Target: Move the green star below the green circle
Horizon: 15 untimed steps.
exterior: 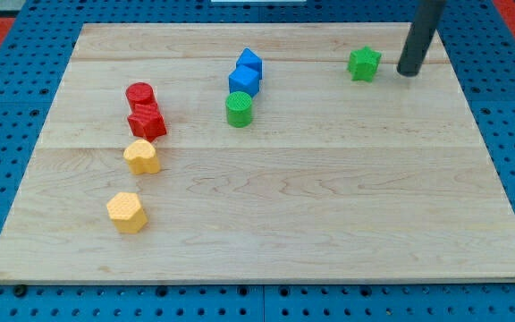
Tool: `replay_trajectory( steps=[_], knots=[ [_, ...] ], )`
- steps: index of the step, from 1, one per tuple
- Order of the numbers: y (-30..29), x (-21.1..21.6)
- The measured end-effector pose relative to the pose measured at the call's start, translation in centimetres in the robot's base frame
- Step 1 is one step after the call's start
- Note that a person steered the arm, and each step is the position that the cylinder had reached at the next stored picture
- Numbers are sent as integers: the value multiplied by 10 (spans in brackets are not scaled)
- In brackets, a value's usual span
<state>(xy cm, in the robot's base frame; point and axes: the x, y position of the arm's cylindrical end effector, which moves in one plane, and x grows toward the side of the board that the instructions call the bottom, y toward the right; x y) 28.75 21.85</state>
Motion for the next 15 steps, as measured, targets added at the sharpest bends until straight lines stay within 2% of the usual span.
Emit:
replay_trajectory(
  steps=[1,2,3,5,7,10,12,15],
  knots=[
    [-17,-13],
    [-111,16],
    [-110,17],
    [-162,25],
    [-174,103],
    [-210,150],
    [-200,141],
    [-200,64]
  ],
)
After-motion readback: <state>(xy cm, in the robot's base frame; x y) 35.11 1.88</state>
